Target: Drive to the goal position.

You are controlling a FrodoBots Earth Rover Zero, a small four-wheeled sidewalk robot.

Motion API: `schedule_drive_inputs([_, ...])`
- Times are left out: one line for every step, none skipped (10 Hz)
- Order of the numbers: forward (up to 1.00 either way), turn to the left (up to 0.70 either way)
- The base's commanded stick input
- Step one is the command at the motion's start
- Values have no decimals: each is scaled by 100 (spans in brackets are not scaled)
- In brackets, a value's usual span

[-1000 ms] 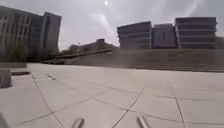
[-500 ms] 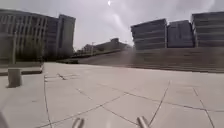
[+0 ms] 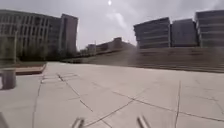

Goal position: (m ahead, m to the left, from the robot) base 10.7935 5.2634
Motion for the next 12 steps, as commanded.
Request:
schedule_drive_inputs([70, 0])
schedule_drive_inputs([70, 0])
schedule_drive_inputs([70, 0])
schedule_drive_inputs([70, 0])
schedule_drive_inputs([70, 0])
schedule_drive_inputs([70, 0])
schedule_drive_inputs([70, 0])
schedule_drive_inputs([70, 0])
schedule_drive_inputs([70, 0])
schedule_drive_inputs([70, 0])
schedule_drive_inputs([70, 21])
schedule_drive_inputs([70, 27])
